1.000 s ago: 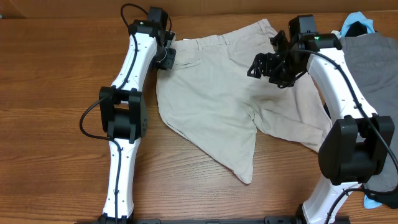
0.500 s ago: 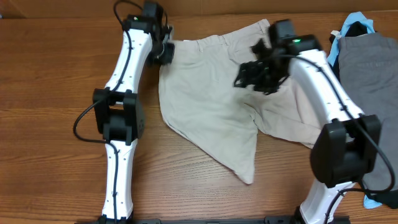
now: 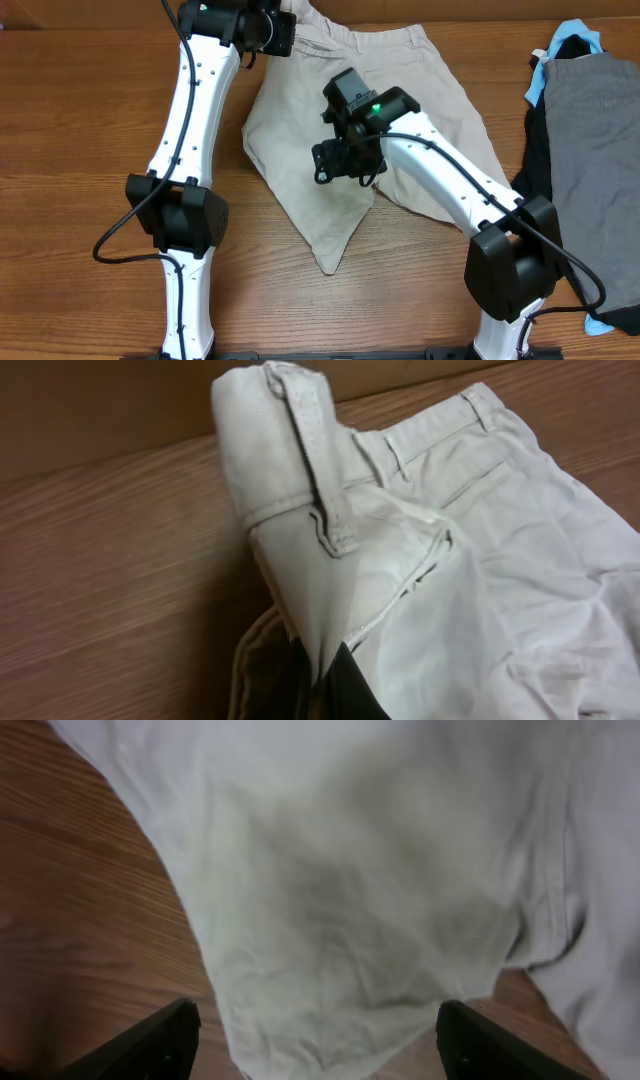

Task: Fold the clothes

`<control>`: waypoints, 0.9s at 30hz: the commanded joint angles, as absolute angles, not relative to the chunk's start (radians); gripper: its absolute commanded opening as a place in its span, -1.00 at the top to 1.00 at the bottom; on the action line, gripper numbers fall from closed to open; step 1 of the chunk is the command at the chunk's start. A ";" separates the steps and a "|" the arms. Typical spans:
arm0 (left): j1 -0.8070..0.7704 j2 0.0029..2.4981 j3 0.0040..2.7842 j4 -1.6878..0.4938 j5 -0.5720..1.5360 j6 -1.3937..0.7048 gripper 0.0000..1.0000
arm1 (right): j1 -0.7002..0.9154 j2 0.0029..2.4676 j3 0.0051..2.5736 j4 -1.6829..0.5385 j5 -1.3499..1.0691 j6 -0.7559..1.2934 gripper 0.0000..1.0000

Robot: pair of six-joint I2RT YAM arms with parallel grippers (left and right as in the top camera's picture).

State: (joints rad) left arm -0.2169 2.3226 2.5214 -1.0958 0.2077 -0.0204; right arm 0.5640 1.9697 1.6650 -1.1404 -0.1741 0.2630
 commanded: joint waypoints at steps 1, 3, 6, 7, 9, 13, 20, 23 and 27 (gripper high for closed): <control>-0.216 2.275 2.538 -1.080 0.238 -0.035 0.92 | 0.581 1.929 1.597 -1.128 -0.155 0.337 -0.59; -0.217 2.261 2.538 -1.077 0.237 -0.034 0.92 | 0.594 1.929 1.560 -1.116 -0.166 0.363 -0.59; -0.217 2.244 2.538 -1.075 0.237 -0.034 0.92 | 0.612 1.929 1.505 -1.105 -0.167 0.408 -0.59; -0.217 2.241 2.538 -1.075 0.237 -0.034 0.92 | 0.617 1.929 1.488 -1.103 -0.166 0.428 -0.58; -0.216 2.236 2.538 -1.076 0.237 -0.034 0.92 | 0.626 1.929 1.456 -1.096 -0.169 0.459 -0.58; -0.217 2.235 2.538 -1.081 0.237 -0.034 0.92 | 0.645 1.929 1.380 -1.066 -0.198 0.506 -0.57; -0.216 2.235 2.538 -1.092 0.236 -0.033 0.92 | 0.673 1.929 1.314 -1.027 -0.256 0.533 -0.28; -0.216 2.233 2.538 -1.093 0.218 -0.034 0.92 | 0.674 1.929 1.315 -1.026 -0.261 0.534 0.36; -0.213 2.217 2.538 -1.118 0.138 -0.034 0.92 | 0.670 1.919 1.315 -1.047 -0.263 0.536 0.92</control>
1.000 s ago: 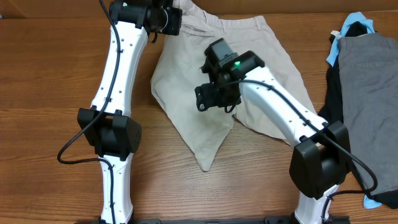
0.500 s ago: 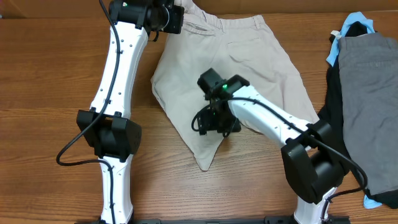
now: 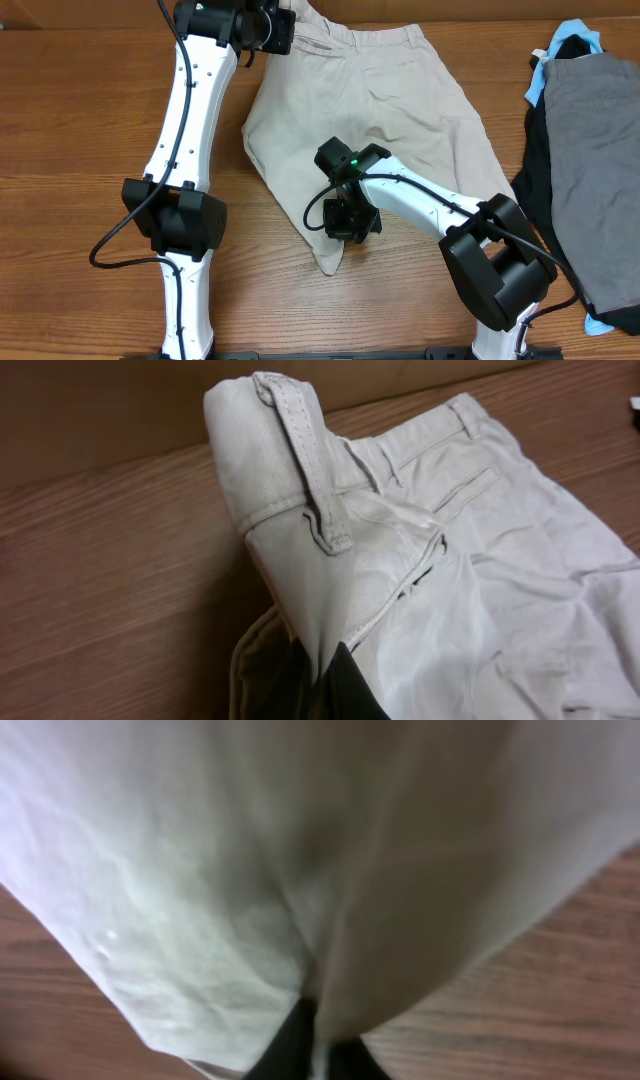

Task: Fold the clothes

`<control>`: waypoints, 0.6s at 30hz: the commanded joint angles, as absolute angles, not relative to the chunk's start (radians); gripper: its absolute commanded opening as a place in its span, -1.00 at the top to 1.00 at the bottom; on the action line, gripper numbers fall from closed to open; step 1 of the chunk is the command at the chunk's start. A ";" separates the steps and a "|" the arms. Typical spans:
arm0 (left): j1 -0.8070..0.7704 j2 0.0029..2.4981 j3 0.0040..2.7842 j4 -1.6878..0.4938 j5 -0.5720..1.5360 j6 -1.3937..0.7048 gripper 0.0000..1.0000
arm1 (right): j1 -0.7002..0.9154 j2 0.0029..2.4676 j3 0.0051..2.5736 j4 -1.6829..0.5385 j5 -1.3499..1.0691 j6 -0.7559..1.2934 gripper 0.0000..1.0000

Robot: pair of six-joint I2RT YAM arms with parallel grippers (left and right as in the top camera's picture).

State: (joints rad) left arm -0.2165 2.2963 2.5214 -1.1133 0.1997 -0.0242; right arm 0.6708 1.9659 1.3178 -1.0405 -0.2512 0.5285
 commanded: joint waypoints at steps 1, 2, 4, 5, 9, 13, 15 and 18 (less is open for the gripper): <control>-0.210 2.208 2.538 -1.128 0.104 -0.035 0.92 | 0.664 1.909 1.315 -1.059 -0.263 0.535 0.92; -0.209 2.199 2.538 -1.139 0.072 -0.039 0.92 | 0.654 1.898 1.315 -1.071 -0.263 0.525 0.92; -0.205 2.179 2.538 -1.166 -0.011 -0.063 0.92 | 0.624 1.862 1.315 -1.098 -0.264 0.491 0.92; -0.203 2.168 2.538 -1.181 -0.046 -0.075 0.92 | 0.605 1.843 1.316 -1.114 -0.264 0.467 0.92; -0.194 2.127 2.538 -1.275 -0.158 -0.125 0.92 | 0.488 1.762 1.316 -1.176 -0.265 0.342 0.92; -0.193 2.119 2.537 -1.407 -0.205 -0.195 0.92 | 0.310 1.716 1.330 -1.211 -0.387 0.147 0.92; -0.194 2.127 2.532 -1.460 -0.205 -0.241 0.92 | 0.223 1.715 1.341 -1.203 -0.459 0.067 0.92; -0.203 2.141 2.507 -1.483 -0.205 -0.276 0.92 | 0.111 1.715 1.342 -1.129 -0.481 0.017 0.93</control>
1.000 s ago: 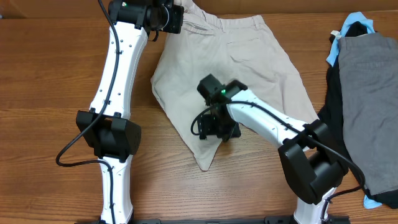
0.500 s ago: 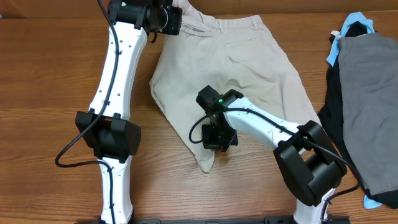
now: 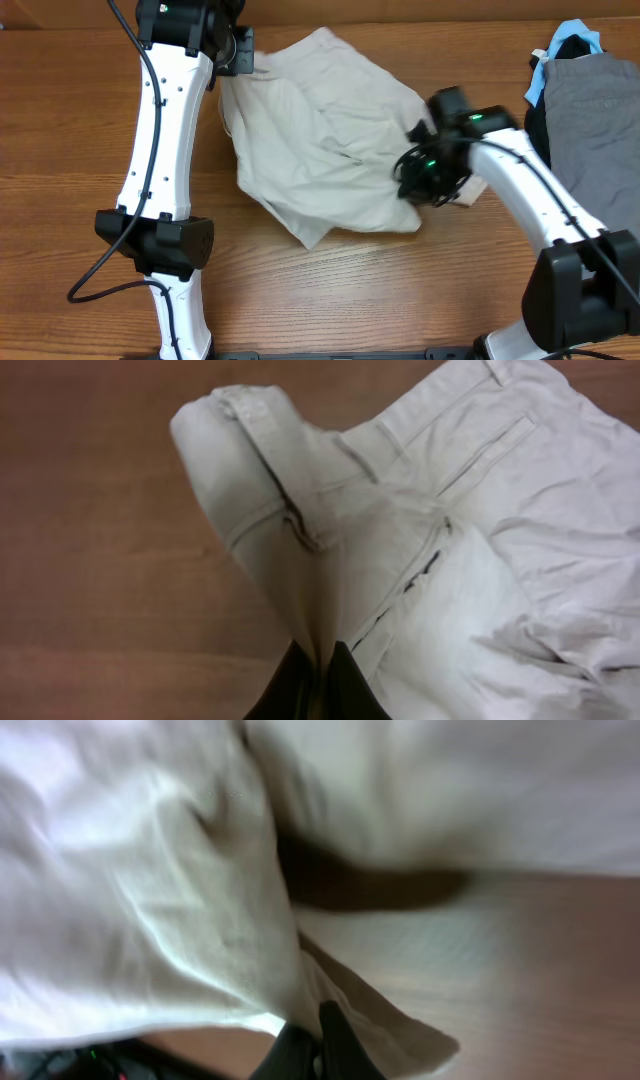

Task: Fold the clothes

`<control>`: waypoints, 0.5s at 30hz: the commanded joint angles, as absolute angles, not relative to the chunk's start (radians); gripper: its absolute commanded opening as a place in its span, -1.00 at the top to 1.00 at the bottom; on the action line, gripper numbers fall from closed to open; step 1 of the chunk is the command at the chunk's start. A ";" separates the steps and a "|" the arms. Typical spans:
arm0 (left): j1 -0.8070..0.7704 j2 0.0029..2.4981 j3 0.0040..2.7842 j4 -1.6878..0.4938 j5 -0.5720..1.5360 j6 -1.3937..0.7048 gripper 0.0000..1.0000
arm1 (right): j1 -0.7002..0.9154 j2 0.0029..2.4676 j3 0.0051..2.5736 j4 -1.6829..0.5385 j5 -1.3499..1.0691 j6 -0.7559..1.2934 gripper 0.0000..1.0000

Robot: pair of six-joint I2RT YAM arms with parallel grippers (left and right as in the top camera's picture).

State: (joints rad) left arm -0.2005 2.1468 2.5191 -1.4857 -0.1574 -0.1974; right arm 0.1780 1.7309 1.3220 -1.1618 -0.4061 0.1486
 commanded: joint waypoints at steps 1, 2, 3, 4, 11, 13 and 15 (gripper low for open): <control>-0.206 2.148 2.496 -1.477 -0.205 -0.280 0.91 | 0.086 1.716 1.342 -1.098 -0.481 0.016 0.93; -0.212 2.156 2.487 -1.470 -0.205 -0.287 0.92 | 0.066 1.717 1.342 -1.063 -0.482 0.014 0.93; -0.218 2.168 2.480 -1.461 -0.205 -0.293 0.92 | 0.051 1.717 1.342 -1.028 -0.481 0.014 0.93; -0.224 2.179 2.477 -1.454 -0.205 -0.294 0.92 | 0.039 1.717 1.342 -0.986 -0.482 0.014 0.93; -0.255 2.288 2.475 -1.398 -0.205 -0.316 0.92 | 0.041 1.725 1.342 -0.770 -0.452 0.067 0.93; -0.258 2.317 2.475 -1.376 -0.204 -0.326 0.92 | 0.044 1.735 1.342 -0.724 -0.424 0.088 0.93; -0.260 2.341 2.475 -1.354 -0.201 -0.348 0.92 | 0.044 1.747 1.342 -0.689 -0.390 0.109 0.93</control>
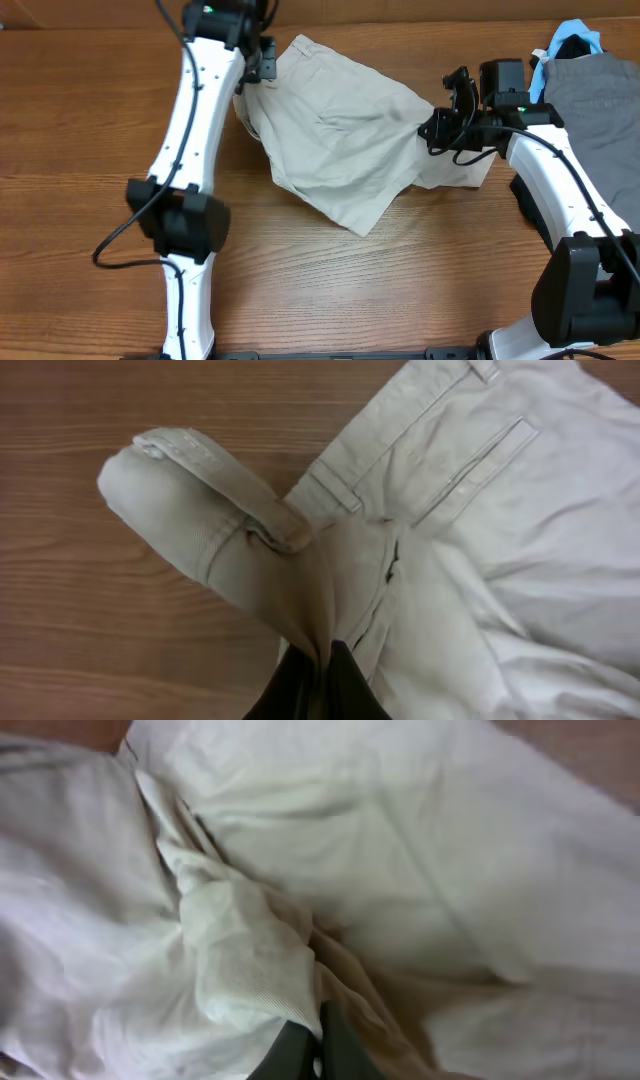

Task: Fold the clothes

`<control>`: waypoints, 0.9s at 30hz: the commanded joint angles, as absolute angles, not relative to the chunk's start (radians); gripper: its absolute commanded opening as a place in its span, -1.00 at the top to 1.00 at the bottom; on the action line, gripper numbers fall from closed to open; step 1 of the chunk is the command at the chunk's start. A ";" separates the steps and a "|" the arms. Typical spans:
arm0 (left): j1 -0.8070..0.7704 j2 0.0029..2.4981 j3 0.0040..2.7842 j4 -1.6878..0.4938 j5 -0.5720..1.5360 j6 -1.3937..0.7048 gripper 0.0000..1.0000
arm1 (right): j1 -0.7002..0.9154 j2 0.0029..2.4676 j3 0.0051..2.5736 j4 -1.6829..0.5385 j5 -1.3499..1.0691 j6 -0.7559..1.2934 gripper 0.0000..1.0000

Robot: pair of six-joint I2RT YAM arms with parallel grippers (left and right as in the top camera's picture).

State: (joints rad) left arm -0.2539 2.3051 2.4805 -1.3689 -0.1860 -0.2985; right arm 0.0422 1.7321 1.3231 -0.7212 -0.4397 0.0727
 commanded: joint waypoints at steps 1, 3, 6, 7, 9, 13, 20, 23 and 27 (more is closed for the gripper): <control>-0.260 2.352 2.475 -1.344 -0.201 -0.357 0.92 | 0.044 1.756 1.342 -0.674 -0.381 0.109 0.92; -0.261 2.365 2.475 -1.325 -0.198 -0.368 0.92 | 0.041 1.771 1.342 -0.653 -0.379 0.109 0.50; -0.261 2.373 2.475 -1.306 -0.184 -0.374 0.92 | 0.042 1.771 1.343 -0.674 -0.397 0.109 -0.12; -0.261 2.373 2.475 -1.302 -0.183 -0.375 0.92 | 0.042 1.762 1.344 -0.695 -0.425 0.109 -0.18; -0.262 2.373 2.475 -1.296 -0.183 -0.375 0.92 | 0.045 1.737 1.344 -0.741 -0.475 0.109 -0.23; -0.262 2.373 2.475 -1.296 -0.182 -0.375 0.92 | 0.096 1.661 1.344 -0.904 -0.507 0.109 -0.26; -0.262 2.373 2.475 -1.296 -0.183 -0.374 0.92 | 0.340 1.638 1.319 -1.076 -0.264 0.241 -0.29; -0.262 2.373 2.475 -1.293 -0.183 -0.374 0.92 | 0.459 1.638 1.276 -1.043 -0.176 0.326 -0.33; -0.262 2.373 2.475 -1.288 -0.183 -0.374 0.92 | 0.547 1.639 1.220 -1.016 -0.047 0.454 -0.34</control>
State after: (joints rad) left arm -0.2558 2.3661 2.4752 -1.2953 -0.1871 -0.3462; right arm 0.5194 1.6577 1.2572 -1.0241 -0.1959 0.3218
